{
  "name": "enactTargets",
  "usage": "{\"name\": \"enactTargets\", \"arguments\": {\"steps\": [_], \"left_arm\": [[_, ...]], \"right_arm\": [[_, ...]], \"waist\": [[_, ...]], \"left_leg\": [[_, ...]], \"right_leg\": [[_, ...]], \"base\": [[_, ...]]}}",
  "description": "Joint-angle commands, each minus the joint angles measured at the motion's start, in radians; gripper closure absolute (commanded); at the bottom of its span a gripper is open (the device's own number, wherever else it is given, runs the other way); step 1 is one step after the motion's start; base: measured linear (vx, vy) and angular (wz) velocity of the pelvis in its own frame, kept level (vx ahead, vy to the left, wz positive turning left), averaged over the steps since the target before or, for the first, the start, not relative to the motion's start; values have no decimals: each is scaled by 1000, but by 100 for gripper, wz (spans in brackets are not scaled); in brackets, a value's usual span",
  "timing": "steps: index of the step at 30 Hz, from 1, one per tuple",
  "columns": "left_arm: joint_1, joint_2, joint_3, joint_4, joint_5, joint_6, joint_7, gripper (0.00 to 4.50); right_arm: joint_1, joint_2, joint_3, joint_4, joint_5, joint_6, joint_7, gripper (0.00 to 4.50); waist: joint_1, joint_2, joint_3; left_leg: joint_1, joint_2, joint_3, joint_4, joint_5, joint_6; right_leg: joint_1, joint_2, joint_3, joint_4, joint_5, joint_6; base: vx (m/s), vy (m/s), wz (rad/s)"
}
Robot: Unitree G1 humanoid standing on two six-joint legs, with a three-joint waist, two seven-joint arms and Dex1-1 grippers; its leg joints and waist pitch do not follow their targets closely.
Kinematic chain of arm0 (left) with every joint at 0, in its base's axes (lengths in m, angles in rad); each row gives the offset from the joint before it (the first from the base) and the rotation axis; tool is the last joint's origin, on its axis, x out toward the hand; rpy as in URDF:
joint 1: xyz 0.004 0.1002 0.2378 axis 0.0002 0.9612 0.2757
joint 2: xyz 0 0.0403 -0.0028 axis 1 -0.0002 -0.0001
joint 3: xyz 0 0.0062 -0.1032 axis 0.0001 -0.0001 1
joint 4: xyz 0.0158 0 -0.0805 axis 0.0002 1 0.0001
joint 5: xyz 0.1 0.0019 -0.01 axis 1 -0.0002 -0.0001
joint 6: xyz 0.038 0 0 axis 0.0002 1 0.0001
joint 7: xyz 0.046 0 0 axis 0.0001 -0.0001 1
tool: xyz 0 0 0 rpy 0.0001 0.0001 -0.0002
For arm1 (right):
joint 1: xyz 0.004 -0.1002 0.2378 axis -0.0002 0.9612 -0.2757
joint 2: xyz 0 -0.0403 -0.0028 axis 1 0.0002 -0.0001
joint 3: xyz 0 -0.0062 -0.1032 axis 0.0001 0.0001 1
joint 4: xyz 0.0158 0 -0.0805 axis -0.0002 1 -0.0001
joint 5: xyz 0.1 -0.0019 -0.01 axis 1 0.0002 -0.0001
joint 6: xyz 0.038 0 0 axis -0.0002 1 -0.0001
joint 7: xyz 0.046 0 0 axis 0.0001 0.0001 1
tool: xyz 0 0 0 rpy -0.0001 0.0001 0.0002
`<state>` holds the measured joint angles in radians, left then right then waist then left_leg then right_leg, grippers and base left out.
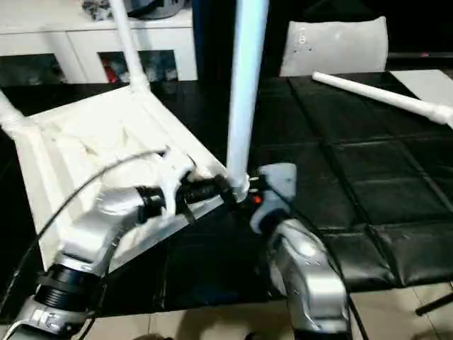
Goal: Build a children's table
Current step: Rotate leg to tighten, then rotate table base
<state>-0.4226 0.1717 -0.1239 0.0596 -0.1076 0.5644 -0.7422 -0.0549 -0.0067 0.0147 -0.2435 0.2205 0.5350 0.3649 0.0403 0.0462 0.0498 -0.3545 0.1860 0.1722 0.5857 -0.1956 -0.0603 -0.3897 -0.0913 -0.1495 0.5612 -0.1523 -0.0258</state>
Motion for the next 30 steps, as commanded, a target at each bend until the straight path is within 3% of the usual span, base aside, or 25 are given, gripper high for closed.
{"name": "enactTargets", "arguments": {"steps": [1, 2, 3, 5, 6, 8, 9, 10, 11, 13, 15, 16, 19, 23, 26, 30], "left_arm": [[-19, 41, 52, -6, 13, 18, 55, 353], [-19, 41, 52, -6, 13, 18, 55, 353], [-31, 99, 117, -1, 49, 28, 131, 353], [-31, 200, 170, -21, 102, 35, 170, 370], [-24, 239, 182, -34, 127, 45, 178, 370], [6, 332, 199, -55, 181, 73, 182, 392], [19, 366, 206, -60, 201, 86, 185, 407], [27, 389, 212, -62, 215, 95, 190, 415], [41, 420, 228, -64, 226, 109, 194, 415], [77, 482, 253, -50, 238, 119, 225, 428], [91, 504, 245, -27, 241, 112, 228, 446], [97, 509, 242, -21, 243, 112, 225, 446], [118, 521, 224, -4, 247, 110, 200, 446], [161, 544, 177, -22, 271, 152, 193, 446], [188, 569, 146, -20, 275, 172, 169, 446], [251, 648, 53, -67, 301, 243, 74, 446]], "right_arm": [[10, -16, 53, -18, -12, 17, 26, 0], [10, -16, 53, -18, -12, 17, 26, 0], [15, -38, 105, -16, -17, 36, 48, 0], [-1, -54, 151, 7, -35, 69, 51, 0], [-7, -53, 159, 17, -37, 75, 54, 0], [-29, -47, 170, 54, -52, 90, 40, 0], [-38, -45, 176, 68, -59, 100, 33, 0], [-46, -46, 183, 78, -66, 108, 30, 0], [-58, -39, 183, 97, -71, 115, 20, 0], [-89, -32, 189, 145, -79, 135, -5, 0], [-104, -35, 195, 168, -85, 144, -15, 0], [-110, -34, 194, 178, -86, 152, -19, 0], [-129, -33, 191, 209, -93, 160, -27, 0], [-147, -30, 185, 246, -105, 152, -46, 0], [-153, -26, 185, 257, -97, 145, -44, 0], [-172, -17, 185, 291, -97, 114, -41, 0]], "waist": [[2, -3, -55], [0, -4, -54], [-5, -8, -55], [-13, -5, -55], [-14, -3, -54], [-16, -4, -54], [-12, 0, -55], [-14, 2, -54], [-9, 0, -56], [-4, -3, -58], [2, 5, -59], [3, 0, -57], [13, 1, -56], [11, 3, -54], [9, 1, -54], [6, 5, -55]], "left_leg": [[3, 39, -22, -72, -262, 33], [3, 39, -23, -72, -270, 30], [0, 39, -25, -73, -273, 29], [-5, 36, -32, -76, -285, 23], [0, 36, -31, -74, -291, 22], [10, 38, -30, -72, -288, 18], [13, 42, -33, -74, -276, 14], [7, 44, -35, -79, -272, 15], [16, 49, -31, -77, -269, 3], [12, 48, -30, -79, -256, -1], [15, 49, -30, -80, -254, -9], [14, 49, -30, -81, -258, -12], [15, 47, -30, -84, -298, -29], [17, 47, -33, -86, -351, -39], [17, 44, -33, -84, -351, -30], [17, 48, -36, -87, -355, -32]], "right_leg": [[48, -72, 61, -90, -462, -48], [48, -70, 60, -90, -469, -42], [50, -69, 58, -92, -476, -31], [54, -64, 53, -86, -479, -16], [49, -65, 54, -90, -490, -14], [40, -66, 60, -88, -477, -31], [39, -66, 63, -77, -452, -50], [43, -65, 64, -73, -433, -60], [35, -64, 70, -68, -386, -77], [39, -66, 73, -60, -345, -101], [36, -65, 75, -56, -315, -110], [37, -65, 75, -56, -309, -111], [39, -70, 78, -59, -331, -109], [38, -72, 79, -65, -381, -97], [38, -73, 79, -69, -410, -88], [36, -71, 80, -64, -388, -99]], "base": [[0, 0, 0], [0, 0, 0], [0, 0, 0], [0, 0, 0], [0, 0, 0], [0, 0, 0], [0, 0, 0], [0, 0, 0], [0, 0, 0], [0, 0, 0], [0, 0, 0], [0, 0, 0], [0, 0, 0], [0, 0, 0], [0, 0, 0], [0, 0, 0]]}}
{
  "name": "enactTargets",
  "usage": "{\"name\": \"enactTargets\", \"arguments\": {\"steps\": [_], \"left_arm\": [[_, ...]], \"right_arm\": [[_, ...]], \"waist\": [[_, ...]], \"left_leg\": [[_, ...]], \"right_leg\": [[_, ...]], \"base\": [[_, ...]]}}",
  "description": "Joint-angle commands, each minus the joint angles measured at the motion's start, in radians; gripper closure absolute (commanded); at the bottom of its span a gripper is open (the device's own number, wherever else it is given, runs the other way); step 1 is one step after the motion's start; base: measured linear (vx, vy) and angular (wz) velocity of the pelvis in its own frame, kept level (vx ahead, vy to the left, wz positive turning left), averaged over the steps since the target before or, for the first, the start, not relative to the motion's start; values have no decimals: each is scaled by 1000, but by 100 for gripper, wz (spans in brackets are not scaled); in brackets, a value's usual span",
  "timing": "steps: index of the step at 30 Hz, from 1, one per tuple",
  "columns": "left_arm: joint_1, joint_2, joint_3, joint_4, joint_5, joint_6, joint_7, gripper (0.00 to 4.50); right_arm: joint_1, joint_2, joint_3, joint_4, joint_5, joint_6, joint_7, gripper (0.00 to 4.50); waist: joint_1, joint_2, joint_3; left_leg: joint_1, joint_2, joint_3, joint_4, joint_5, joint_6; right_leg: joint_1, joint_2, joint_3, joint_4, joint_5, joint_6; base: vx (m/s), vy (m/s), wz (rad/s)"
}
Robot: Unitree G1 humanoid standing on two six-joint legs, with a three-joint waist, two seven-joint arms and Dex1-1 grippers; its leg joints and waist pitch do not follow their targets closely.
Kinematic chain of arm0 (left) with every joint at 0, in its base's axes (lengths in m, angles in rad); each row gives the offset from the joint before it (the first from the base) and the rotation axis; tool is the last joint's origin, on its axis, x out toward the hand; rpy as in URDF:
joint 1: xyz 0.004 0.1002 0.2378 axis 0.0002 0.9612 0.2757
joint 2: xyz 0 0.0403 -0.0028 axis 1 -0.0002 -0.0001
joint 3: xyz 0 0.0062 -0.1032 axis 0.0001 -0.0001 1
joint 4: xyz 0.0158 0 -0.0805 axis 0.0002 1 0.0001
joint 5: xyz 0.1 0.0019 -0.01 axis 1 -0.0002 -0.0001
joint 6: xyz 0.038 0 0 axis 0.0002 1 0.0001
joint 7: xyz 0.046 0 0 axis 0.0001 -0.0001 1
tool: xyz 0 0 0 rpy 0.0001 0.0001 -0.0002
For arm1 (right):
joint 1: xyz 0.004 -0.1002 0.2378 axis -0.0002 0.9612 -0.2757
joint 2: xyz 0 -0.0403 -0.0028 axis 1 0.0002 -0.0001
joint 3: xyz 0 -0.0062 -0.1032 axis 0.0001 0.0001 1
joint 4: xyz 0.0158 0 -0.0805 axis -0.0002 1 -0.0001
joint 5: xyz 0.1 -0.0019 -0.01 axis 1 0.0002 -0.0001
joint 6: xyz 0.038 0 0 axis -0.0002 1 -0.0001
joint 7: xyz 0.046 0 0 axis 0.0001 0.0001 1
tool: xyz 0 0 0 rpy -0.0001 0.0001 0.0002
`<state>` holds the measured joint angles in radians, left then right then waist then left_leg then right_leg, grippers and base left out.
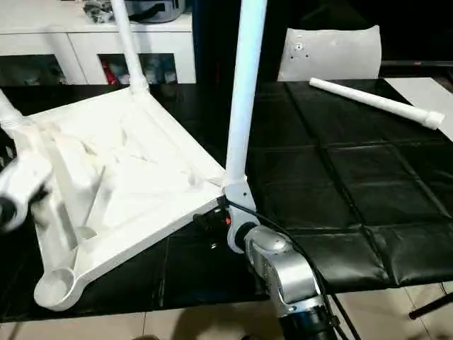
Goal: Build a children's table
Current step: Rotate table base
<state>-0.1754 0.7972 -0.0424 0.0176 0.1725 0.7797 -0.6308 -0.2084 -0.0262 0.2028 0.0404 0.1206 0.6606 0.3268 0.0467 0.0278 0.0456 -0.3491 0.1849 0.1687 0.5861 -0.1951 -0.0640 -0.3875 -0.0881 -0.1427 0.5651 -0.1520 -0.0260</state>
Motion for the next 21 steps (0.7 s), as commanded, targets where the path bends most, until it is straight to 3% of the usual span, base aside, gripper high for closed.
{"name": "enactTargets", "arguments": {"steps": [1, 2, 7, 10, 11, 13, 14, 16, 21], "left_arm": [[20, 34, -43, -50, 3, 54, -69, 446], [27, 33, -43, -64, -14, 68, -82, 446], [51, 33, -85, -179, -172, 66, -257, 446], [73, 52, -109, -239, -240, 82, -346, 446], [81, 62, -120, -256, -252, 64, -377, 446], [95, 70, -134, -296, -289, 61, -432, 446], [99, 70, -139, -313, -305, 52, -458, 446], [90, 52, -140, -348, -360, 68, -494, 446], [27, -31, -171, -383, -435, 95, -503, 446]], "right_arm": [[-27, 3, -1, 19, -2, -24, -4, 0], [-32, 2, 1, 24, -6, -33, -5, 0], [-71, 5, 1, 74, -13, -49, -1, 0], [-99, 7, -1, 106, -23, -67, -6, 0], [-104, 11, -5, 112, -18, -68, -5, 0], [-114, 18, -11, 129, -21, -77, -16, 0], [-119, 18, -9, 139, -24, -86, -15, 0], [-132, 20, -10, 160, -27, -101, -13, 0], [-154, 17, -18, 194, -30, -127, -7, 0]], "waist": [[-2, 26, -50], [-6, 21, -49], [-10, 23, -47], [-12, 19, -44], [-12, 15, -40], [-16, 14, -40], [-15, 15, -41], [-19, 18, -44], [-27, 11, -49]], "left_leg": [[14, 51, -33, -89, -361, -33], [11, 51, -32, -90, -362, -36], [12, 48, -31, -87, -375, -38], [12, 45, -30, -86, -394, -36], [15, 41, -28, -82, -405, -31], [11, 41, -33, -85, -406, -30], [15, 39, -33, -83, -405, -29], [5, 40, -37, -86, -388, -30], [4, 36, -28, -81, -340, -25]], "right_leg": [[34, -72, 74, -66, -372, -108], [36, -72, 74, -63, -357, -119], [34, -77, 77, -64, -384, -135], [31, -76, 78, -68, -437, -127], [24, -74, 79, -74, -486, -109], [29, -75, 79, -75, -531, -87], [24, -74, 80, -77, -538, -79], [33, -73, 81, -68, -508, -85], [34, -67, 88, -57, -397, -136]], "base": [[0, 0, 0], [0, 0, 0], [0, 0, 0], [0, 0, 0], [0, 0, 0], [0, 0, 0], [0, 0, 0], [0, 0, 0], [0, 0, 0]]}}
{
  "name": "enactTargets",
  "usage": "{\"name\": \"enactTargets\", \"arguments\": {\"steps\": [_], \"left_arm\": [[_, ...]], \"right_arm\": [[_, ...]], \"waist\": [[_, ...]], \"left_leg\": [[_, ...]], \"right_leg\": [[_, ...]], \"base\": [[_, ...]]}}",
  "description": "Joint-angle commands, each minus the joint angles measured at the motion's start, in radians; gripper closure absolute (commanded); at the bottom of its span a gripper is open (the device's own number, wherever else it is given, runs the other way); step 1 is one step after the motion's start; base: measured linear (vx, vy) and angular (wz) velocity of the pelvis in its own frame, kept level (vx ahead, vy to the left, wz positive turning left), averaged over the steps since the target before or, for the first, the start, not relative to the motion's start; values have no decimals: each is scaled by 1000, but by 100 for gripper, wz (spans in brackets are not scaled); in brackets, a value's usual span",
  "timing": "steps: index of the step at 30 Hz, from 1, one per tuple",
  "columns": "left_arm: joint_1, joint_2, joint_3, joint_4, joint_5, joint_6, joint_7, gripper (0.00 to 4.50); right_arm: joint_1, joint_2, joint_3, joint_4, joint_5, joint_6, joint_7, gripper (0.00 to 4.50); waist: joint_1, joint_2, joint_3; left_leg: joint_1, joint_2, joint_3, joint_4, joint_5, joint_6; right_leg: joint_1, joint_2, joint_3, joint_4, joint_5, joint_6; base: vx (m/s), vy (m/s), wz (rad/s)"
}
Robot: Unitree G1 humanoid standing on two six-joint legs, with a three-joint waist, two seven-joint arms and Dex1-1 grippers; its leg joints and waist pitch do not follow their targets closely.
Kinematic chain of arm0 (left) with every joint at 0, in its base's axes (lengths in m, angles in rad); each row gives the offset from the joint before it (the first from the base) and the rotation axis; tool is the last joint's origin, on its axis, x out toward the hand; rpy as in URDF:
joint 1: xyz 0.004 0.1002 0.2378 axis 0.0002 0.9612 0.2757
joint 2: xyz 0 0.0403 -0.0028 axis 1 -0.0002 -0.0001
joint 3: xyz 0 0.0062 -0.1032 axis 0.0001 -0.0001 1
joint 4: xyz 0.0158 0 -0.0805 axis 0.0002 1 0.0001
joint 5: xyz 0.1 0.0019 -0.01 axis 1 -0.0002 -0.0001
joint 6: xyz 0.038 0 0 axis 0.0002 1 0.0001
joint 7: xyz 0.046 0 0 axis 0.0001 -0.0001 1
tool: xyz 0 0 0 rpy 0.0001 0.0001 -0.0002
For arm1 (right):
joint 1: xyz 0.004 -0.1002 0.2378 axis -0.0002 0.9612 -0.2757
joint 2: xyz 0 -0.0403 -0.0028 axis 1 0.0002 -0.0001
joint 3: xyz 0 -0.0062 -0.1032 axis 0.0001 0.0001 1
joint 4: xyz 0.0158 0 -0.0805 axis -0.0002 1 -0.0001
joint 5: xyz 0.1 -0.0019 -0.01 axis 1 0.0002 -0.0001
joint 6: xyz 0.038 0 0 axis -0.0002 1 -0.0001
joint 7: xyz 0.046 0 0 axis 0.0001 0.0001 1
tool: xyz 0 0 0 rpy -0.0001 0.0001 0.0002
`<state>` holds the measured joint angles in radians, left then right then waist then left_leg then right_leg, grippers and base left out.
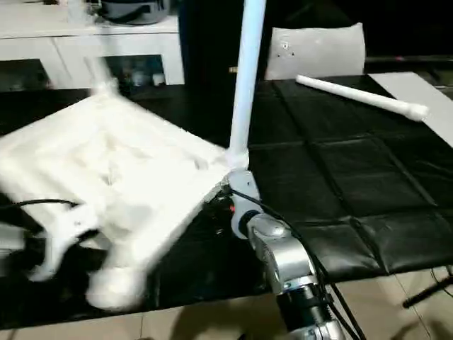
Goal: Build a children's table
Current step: Rotate table base
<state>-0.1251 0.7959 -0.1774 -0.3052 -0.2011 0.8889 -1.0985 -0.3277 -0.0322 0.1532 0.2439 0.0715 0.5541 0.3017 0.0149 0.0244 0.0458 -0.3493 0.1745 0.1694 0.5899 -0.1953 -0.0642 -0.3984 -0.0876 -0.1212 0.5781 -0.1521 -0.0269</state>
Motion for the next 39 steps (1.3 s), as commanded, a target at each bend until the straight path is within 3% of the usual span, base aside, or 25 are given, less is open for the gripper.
{"name": "enactTargets", "arguments": {"steps": [1, 7, 8, 9, 10, 11, 12, 13, 14, 17, 18, 20, 23, 24, 27, 28, 29, 30, 31, 33, 34, 35, 36, 37, 39], "left_arm": [[-30, -37, -43, -59, -55, -18, -32, 446], [-112, -156, -99, -4, -40, -68, 0, 446], [-127, -174, -113, 9, -32, -83, 7, 446], [-136, -191, -116, 19, -32, -83, 18, 446], [-148, -219, -115, 33, -39, -83, 31, 446], [-166, -254, -118, 62, -36, -95, 56, 446], [-176, -271, -121, 79, -31, -103, 69, 446], [-191, -292, -128, 106, -14, -122, 90, 446], [-210, -328, -123, 150, 6, -153, 131, 446], [-264, -399, -112, 280, 77, -254, 265, 446], [-282, -419, -95, 330, 93, -280, 314, 446], [-291, -433, -74, 359, 104, -301, 359, 446], [-289, -453, -35, 374, 111, -344, 417, 446], [-289, -453, -35, 374, 111, -344, 417, 446], [-259, -536, 83, 307, 36, -360, 484, 429], [-254, -553, 104, 294, 18, -366, 505, 417], [-253, -555, 105, 293, 17, -366, 507, 408], [-221, -613, 168, 229, -18, -369, 593, 406], [-205, -634, 190, 196, -18, -348, 642, 397], [-167, -662, 221, 133, -25, -295, 697, 372], [-148, -662, 220, 106, -17, -290, 706, 367], [-130, -674, 233, 76, -4, -296, 730, 362], [-112, -681, 242, 51, 1, -301, 742, 353], [-101, -689, 248, 35, 10, -305, 758, 339], [-86, -690, 252, 25, 28, -313, 791, 322]], "right_arm": [[-36, 23, 29, -6, 15, -21, 12, 0], [-33, 18, 11, -1, 11, -30, 11, 0], [-30, 16, 10, -3, 10, -32, 14, 0], [-29, 16, 10, -4, 9, -32, 15, 0], [-28, 14, 10, -5, 8, -35, 17, 0], [-30, 14, 3, 1, 7, -43, 12, 0], [-32, 14, -1, 4, 6, -47, 9, 0], [-34, 11, -6, 8, 2, -57, 2, 0], [-39, 11, -17, 11, 0, -68, -9, 0], [-52, -1, -36, 0, -14, -97, -28, 0], [-58, -12, -49, -17, -14, -99, -32, 0], [-59, -28, -72, -50, -8, -93, -33, 0], [-50, -54, -99, -116, -5, -79, -33, 0], [-50, -54, -99, -116, -5, -79, -33, 0], [-31, -55, -128, -193, -20, -69, -86, 0], [-27, -62, -121, -205, -36, -75, -95, 0], [-27, -62, -120, -206, -38, -76, -96, 0], [-4, -50, -126, -276, -21, 42, -111, 0], [12, -48, -122, -320, -8, 95, -105, 0], [53, -42, -111, -407, 13, 153, -95, 0], [71, -43, -104, -437, 14, 157, -94, 0], [92, -50, -89, -467, 9, 151, -92, 0], [109, -49, -80, -484, 6, 140, -95, 0], [121, -42, -83, -493, 2, 129, -109, 0], [138, -39, -84, -502, 0, 119, -114, 0]], "waist": [[4, 11, -50], [-2, 16, -56], [-4, 13, -55], [-4, 23, -55], [-7, 17, -55], [-5, 21, -55], [-7, 27, -53], [-6, 20, -55], [-5, 26, -55], [-9, 24, -55], [-11, 19, -56], [-12, 24, -55], [-12, 12, -59], [-9, 16, -59], [-3, 17, -64], [-1, 12, -66], [0, 14, -66], [-2, 6, -62], [-2, 7, -61], [-1, 9, -59], [0, 0, -57], [1, 8, -56], [-2, 6, -51], [-8, -5, -50], [-9, 2, -47]], "left_leg": [[2, 45, -27, -83, -319, -19], [-3, 43, -23, -75, -250, -4], [-5, 43, -22, -76, -246, -1], [-4, 43, -23, -76, -252, -4], [-2, 43, -22, -75, -262, -5], [-2, 43, -23, -75, -269, -6], [-1, 41, -22, -75, -279, -5], [4, 41, -20, -71, -291, -6], [-1, 39, -22, -72, -284, -2], [0, 35, -22, -68, -306, 4], [-7, 35, -25, -69, -292, 10], [-4, 34, -23, -65, -294, 19], [-11, 37, -21, -63, -234, 36], [-8, 37, -21, -62, -228, 39], [-11, 43, -18, -59, -168, 47], [-12, 45, -17, -59, -152, 48], [-11, 46, -16, -58, -150, 48], [-13, 44, -14, -59, -165, 60], [-15, 46, -15, -60, -165, 60], [-14, 47, -14, -60, -180, 62], [-15, 45, -12, -60, -191, 63], [-14, 42, -14, -61, -205, 59], [-14, 41, -13, -61, -219, 57], [-14, 38, -13, -60, -241, 49], [-5, 33, -15, -56, -276, 38]], "right_leg": [[47, -68, 67, -69, -385, -138], [53, -65, 67, -68, -352, -140], [54, -61, 66, -67, -337, -143], [55, -61, 65, -66, -336, -146], [55, -60, 64, -68, -339, -145], [56, -62, 63, -68, -349, -145], [54, -59, 62, -73, -363, -141], [51, -61, 62, -79, -381, -135], [55, -59, 60, -79, -387, -128], [55, -56, 52, -91, -440, -90], [61, -58, 51, -90, -443, -81], [56, -59, 49, -96, -478, -70], [57, -56, 51, -89, -434, -75], [55, -56, 51, -87, -432, -76], [55, -58, 57, -74, -330, -114], [58, -59, 56, -68, -299, -133], [55, -58, 56, -69, -295, -139], [57, -55, 57, -70, -305, -142], [60, -56, 57, -68, -310, -141], [57, -56, 56, -73, -346, -126], [53, -55, 55, -83, -389, -100], [50, -55, 52, -88, -438, -76], [47, -53, 51, -97, -472, -57], [44, -53, 47, -104, -529, -26], [34, -53, 41, -116, -599, 11]], "base": [[0, 0, 0], [0, 0, 0], [0, 0, 0], [0, 0, 0], [0, 0, 0], [0, 0, 0], [0, 0, 0], [0, 0, 0], [0, 0, 0], [0, 0, 0], [0, 0, 0], [0, 0, 0], [0, 0, 0], [0, 0, 0], [0, 0, 0], [0, 0, 0], [0, 0, 0], [0, 0, 0], [0, 0, 0], [0, 0, 0], [0, 0, 0], [0, 0, 0], [0, 0, 0], [0, 0, 0], [0, 0, 0]]}}
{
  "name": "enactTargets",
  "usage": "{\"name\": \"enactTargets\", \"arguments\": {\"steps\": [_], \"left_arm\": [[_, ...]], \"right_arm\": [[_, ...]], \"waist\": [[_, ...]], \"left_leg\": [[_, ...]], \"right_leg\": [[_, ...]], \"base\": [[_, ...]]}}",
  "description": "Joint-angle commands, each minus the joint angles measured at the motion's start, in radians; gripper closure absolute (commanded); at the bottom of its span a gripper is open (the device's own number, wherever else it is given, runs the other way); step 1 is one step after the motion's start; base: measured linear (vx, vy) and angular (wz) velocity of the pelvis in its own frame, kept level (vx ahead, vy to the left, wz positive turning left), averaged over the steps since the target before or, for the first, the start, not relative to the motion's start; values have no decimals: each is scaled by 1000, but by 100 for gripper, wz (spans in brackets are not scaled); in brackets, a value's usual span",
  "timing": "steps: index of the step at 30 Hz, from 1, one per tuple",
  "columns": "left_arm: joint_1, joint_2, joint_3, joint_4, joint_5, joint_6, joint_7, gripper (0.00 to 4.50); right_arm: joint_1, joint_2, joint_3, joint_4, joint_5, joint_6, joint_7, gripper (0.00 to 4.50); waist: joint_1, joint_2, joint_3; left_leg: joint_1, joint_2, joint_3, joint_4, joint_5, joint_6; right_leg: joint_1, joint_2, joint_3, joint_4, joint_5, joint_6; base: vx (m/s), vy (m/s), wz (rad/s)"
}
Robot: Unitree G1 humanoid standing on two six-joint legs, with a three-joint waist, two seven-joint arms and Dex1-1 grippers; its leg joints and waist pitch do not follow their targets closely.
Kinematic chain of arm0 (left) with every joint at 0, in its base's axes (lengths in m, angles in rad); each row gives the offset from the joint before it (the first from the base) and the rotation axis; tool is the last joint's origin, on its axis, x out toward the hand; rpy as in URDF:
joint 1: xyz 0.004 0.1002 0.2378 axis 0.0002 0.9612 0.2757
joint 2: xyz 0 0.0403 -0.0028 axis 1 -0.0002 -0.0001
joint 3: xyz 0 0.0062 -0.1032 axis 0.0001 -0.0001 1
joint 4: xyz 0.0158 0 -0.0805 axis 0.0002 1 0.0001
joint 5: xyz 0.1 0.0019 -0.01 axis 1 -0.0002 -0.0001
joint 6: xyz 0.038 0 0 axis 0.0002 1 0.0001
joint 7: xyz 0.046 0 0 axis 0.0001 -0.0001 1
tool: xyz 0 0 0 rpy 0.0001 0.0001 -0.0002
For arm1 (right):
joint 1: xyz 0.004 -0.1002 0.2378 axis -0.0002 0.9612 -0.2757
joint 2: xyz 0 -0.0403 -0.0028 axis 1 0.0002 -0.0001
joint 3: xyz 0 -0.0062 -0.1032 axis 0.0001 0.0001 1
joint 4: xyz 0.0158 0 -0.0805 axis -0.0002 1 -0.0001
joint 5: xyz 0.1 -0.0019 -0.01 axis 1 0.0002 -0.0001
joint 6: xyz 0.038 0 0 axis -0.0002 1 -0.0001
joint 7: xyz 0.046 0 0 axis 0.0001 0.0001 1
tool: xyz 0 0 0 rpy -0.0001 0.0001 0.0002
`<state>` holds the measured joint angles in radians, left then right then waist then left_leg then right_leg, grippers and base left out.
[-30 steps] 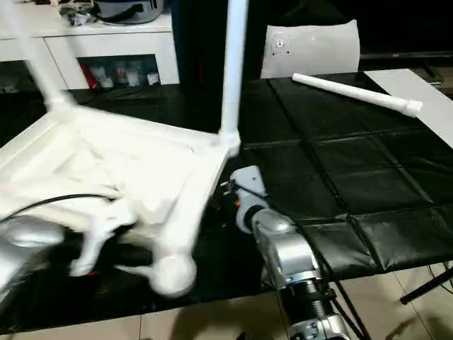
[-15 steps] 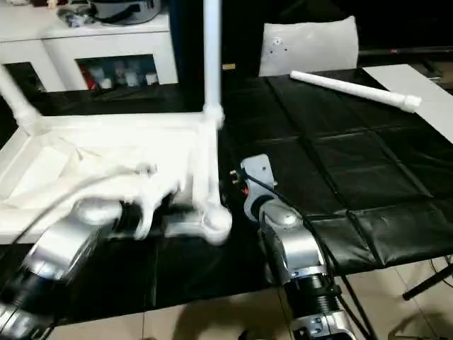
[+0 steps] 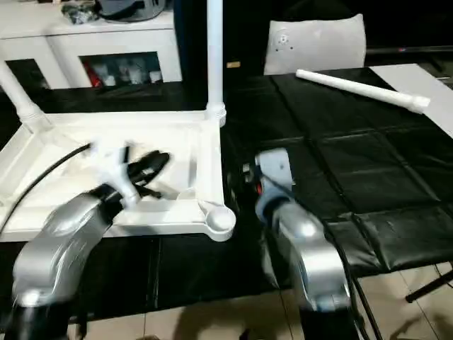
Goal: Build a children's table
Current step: Rotate table base, then move to table
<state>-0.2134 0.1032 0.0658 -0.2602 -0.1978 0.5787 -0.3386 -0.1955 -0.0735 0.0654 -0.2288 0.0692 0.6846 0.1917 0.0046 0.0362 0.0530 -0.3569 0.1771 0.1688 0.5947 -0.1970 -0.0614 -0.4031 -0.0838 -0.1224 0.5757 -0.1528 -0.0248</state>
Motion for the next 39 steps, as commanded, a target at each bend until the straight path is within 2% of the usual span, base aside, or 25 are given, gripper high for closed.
{"name": "enactTargets", "arguments": {"steps": [1, 2, 6, 8, 11, 12, 13, 15, 17, 18, 19, 20, 22, 24, 25, 28, 30, 31, 32, 33, 34, 35, 37, 38, 39], "left_arm": [[6, 3, 12, -23, 31, -5, 47, 322], [8, 1, 17, -25, 35, -7, 59, 317], [17, -13, 34, -52, 36, 14, 119, 280], [26, -9, 20, -62, 50, 19, 124, 265], [42, -25, -5, -80, 56, 19, 150, 265], [42, -29, -5, -79, 55, 22, 155, 265], [44, -30, -8, -80, 54, 28, 158, 265], [46, -22, -19, -80, 63, 20, 155, 265], [47, -20, -22, -81, 58, 24, 154, 265], [48, -17, -25, -82, 60, 26, 152, 265], [51, -13, -28, -85, 65, 24, 151, 265], [53, -19, -20, -88, 56, 29, 154, 265], [64, -11, -19, -96, 57, 30, 154, 265], [70, -5, -24, -103, 57, 31, 151, 265], [72, -3, -26, -105, 56, 31, 149, 265], [82, 0, -28, -112, 53, 33, 151, 265], [88, 10, -35, -114, 49, 33, 136, 265], [88, 10, -35, -114, 49, 33, 136, 265], [91, 13, -36, -114, 50, 33, 133, 265], [94, 15, -35, -108, 53, 25, 132, 265], [97, 13, -35, -107, 54, 24, 134, 265], [97, 8, -34, -106, 54, 19, 140, 265], [98, 5, -34, -106, 54, 17, 145, 265], [101, 1, -34, -107, 54, 18, 154, 265], [100, 3, -36, -107, 56, 18, 156, 265]], "right_arm": [[10, 3, 3, -36, 5, -9, -3, 0], [12, 9, -3, -40, 11, -11, -5, 0], [10, 17, -17, -73, 22, -10, -10, 0], [11, 11, -8, -81, 20, -25, -6, 0], [8, -8, 17, -93, 12, -31, 16, 0], [6, -8, 15, -92, 11, -31, 16, 0], [6, -8, 13, -93, 11, -27, 15, 0], [9, 0, 2, -96, 18, -14, 8, 0], [10, 13, -20, -101, 23, 20, -16, 0], [11, 19, -28, -104, 31, 35, -20, 0], [16, 22, -42, -109, 39, 60, -33, 0], [19, 14, -40, -111, 36, 59, -32, 0], [30, 9, -45, -126, 48, 71, -26, 0], [34, 8, -46, -138, 51, 76, -24, 0], [36, 7, -44, -142, 49, 77, -24, 0], [47, 9, -38, -152, 34, 84, -30, 0], [53, 20, -46, -158, 42, 102, -46, 0], [53, 20, -46, -158, 42, 102, -46, 0], [54, 22, -46, -157, 45, 107, -50, 0], [57, 27, -48, -155, 47, 103, -56, 0], [61, 26, -48, -154, 50, 105, -57, 0], [63, 19, -48, -149, 49, 98, -53, 0], [65, 15, -49, -148, 50, 96, -51, 0], [66, 17, -56, -144, 56, 92, -48, 0], [61, 11, -57, -140, 53, 91, -43, 0]], "waist": [[-3, -13, -50], [10, -24, -43], [-30, 25, -44], [-34, 24, -36], [-13, -14, -35], [7, -46, -49], [12, -63, -44], [33, -40, -33], [29, 0, -57], [24, 23, -65], [-20, 32, -65], [-21, 16, -62], [-19, 10, -62], [-8, -17, -63], [25, -96, -86], [26, -80, -62], [10, -31, -52], [2, 21, -72], [-24, 30, -70], [-28, 26, -84], [-40, 14, -83], [-36, 11, -75], [-40, -27, -89], [-27, -48, -80], [-7, -73, -81]], "left_leg": [[1, 28, -18, -62, -303, 33], [-58, 18, -62, -83, -332, 53], [-57, 77, -195, -137, -609, -19], [-9, 103, -278, -168, -680, 1], [-54, -13, -241, -104, -556, 8], [-13, -87, -108, 161, -341, 32], [-46, -78, -53, 228, -255, 82], [-58, -24, -26, 222, -228, 124], [-8, 49, -57, 60, -222, 165], [33, 176, -179, -34, -229, 235], [72, 280, -274, -84, -150, 310], [77, 222, -267, -44, 34, 410], [66, 175, -197, -34, 221, 476], [11, 41, -126, 4, 160, 480], [-83, -106, -40, 199, -93, 375], [-85, -90, -37, 238, -205, 87], [-52, -51, -60, 150, -183, 129], [0, 80, -128, 32, -60, 173], [25, 245, -248, -61, 17, 260], [47, 273, -247, -63, 124, 312], [51, 198, -230, -33, 278, 379], [26, 139, -189, -38, 316, 463], [26, 49, -158, -19, 254, 507], [-46, -50, -87, 36, 128, 472], [-80, -93, -41, 138, 10, 417]], "right_leg": [[38, -52, 36, -118, -624, 32], [87, -80, -4, -82, -607, 17], [97, -52, -16, -15, -352, -48], [51, -14, 25, 58, -230, -136], [62, -32, 50, -16, -464, -325], [36, -125, 19, -150, -692, -432], [57, -133, 2, -154, -742, -413], [84, -164, -12, -137, -723, -290], [133, -105, -88, -118, -492, -119], [97, -38, -109, -34, -375, -40], [-4, -19, -26, 154, -327, 13], [-70, -15, 50, 210, -273, -53], [-73, -18, 106, 172, -161, -145], [-7, -24, 113, 67, 23, -385], [97, -40, 169, -14, 141, -552], [89, -76, 137, -43, 27, -412], [93, -74, 127, -111, -243, -197], [99, -16, 63, -89, -227, 13], [45, 9, 24, 51, -271, 92], [-39, 2, 35, 204, -348, 127], [-90, -6, 70, 246, -251, 69], [-73, 4, 83, 216, -188, 15], [-28, 5, 106, 103, -73, -144], [39, -36, 111, 6, -1, -397], [70, -88, 146, -49, 3, -500]], "base": [[0, 0, 0], [-44, -7, 23], [-29, -34, 48], [43, -110, 68], [23, -189, 76], [-6, -237, 75], [-10, -241, 55], [2, -210, 45], [2, -186, 73], [-2, -190, 83], [0, -202, 75], [9, -182, 73], [9, -189, 70], [-2, -258, 21], [6, -286, 1], [-19, -268, -5], [-70, -214, -1], [-65, -192, 7], [-53, -167, -2], [-53, -167, -2], [-52, -174, -5], [-74, -202, 0], [-78, -237, -2], [-90, -281, -6], [-90, -281, -6]]}}
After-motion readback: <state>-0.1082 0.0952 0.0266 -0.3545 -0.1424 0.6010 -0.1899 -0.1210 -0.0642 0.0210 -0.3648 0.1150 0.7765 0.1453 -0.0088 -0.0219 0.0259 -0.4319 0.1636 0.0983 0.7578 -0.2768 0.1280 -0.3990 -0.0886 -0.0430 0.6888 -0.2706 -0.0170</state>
